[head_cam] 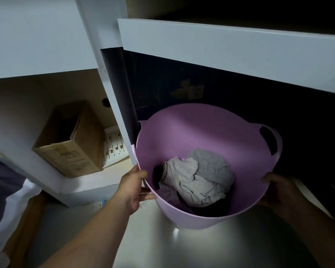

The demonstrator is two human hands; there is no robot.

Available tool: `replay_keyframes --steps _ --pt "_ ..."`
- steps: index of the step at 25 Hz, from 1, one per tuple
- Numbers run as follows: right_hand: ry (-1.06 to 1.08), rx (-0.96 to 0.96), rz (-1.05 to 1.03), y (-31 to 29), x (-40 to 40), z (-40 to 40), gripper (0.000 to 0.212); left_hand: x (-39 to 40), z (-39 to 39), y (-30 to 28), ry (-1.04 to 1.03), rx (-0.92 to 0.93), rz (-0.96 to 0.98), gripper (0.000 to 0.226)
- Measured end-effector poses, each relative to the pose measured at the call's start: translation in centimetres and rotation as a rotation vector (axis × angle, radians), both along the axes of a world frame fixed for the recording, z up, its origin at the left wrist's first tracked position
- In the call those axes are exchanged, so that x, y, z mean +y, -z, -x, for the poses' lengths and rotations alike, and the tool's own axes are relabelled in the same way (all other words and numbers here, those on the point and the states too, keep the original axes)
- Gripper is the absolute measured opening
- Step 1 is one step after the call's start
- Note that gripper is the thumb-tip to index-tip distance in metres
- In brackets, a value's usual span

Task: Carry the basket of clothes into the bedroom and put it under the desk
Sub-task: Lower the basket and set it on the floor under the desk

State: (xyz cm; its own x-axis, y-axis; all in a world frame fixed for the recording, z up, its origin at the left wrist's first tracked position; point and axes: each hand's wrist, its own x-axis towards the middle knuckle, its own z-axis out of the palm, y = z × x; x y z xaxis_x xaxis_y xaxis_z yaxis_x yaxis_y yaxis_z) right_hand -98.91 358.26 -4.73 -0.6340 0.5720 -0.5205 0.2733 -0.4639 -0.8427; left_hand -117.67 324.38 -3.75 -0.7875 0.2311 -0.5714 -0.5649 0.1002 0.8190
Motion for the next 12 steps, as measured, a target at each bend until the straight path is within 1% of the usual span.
replay_keyframes --steps 2,3,6,12 --pt "0.007 0.023 0.001 0.33 0.10 0.09 0.039 -0.09 0.14 0.31 -0.011 0.004 -0.018 0.048" --pt "0.004 0.036 0.004 0.38 0.11 0.12 0.039 -0.17 0.16 0.44 -0.016 0.005 -0.026 0.047" --pt "-0.008 0.073 0.004 0.36 0.25 0.20 0.048 -0.31 0.19 0.61 -0.019 0.011 -0.033 0.045" --pt "-0.035 0.111 0.002 1.02 0.36 -0.08 0.056 -0.60 0.08 0.48 0.003 -0.010 -0.015 0.034"
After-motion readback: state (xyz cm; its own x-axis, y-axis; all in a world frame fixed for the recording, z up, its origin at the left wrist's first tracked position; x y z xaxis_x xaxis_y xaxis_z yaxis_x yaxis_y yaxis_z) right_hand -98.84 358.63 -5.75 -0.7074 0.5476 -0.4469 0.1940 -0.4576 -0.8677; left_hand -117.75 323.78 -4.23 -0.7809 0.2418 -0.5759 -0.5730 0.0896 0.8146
